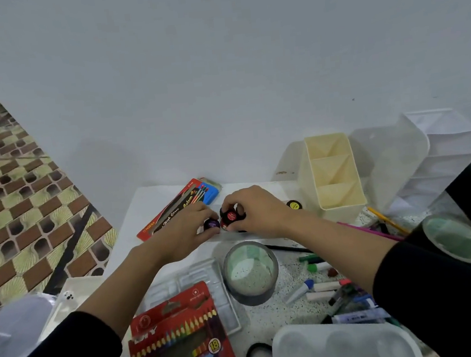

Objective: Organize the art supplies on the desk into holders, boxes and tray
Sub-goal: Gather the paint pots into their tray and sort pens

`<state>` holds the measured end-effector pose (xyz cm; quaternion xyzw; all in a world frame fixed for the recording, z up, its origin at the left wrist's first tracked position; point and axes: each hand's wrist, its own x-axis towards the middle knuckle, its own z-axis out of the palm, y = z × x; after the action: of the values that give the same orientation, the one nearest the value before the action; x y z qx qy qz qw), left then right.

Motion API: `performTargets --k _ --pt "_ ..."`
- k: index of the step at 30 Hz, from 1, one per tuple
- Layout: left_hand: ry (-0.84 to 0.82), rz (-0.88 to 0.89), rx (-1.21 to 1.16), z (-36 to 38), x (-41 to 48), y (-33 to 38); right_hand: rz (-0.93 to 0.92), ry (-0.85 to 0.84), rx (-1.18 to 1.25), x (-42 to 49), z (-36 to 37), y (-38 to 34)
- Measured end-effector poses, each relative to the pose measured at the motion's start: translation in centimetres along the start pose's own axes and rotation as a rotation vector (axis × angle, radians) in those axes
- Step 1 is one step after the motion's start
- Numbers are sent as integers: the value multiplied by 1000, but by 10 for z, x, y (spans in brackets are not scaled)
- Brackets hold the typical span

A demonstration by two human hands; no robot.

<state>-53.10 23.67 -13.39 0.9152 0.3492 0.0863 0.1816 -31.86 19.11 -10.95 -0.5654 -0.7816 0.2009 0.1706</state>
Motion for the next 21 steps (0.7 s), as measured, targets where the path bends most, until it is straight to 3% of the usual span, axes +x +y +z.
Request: performTargets --k 10,21 --pt "43 -41 34 -4 -4 -3 -36 -179 -157 6 12 -5" --pt "-1 -175 102 -9 2 17 3 -68 -285 9 13 -11"
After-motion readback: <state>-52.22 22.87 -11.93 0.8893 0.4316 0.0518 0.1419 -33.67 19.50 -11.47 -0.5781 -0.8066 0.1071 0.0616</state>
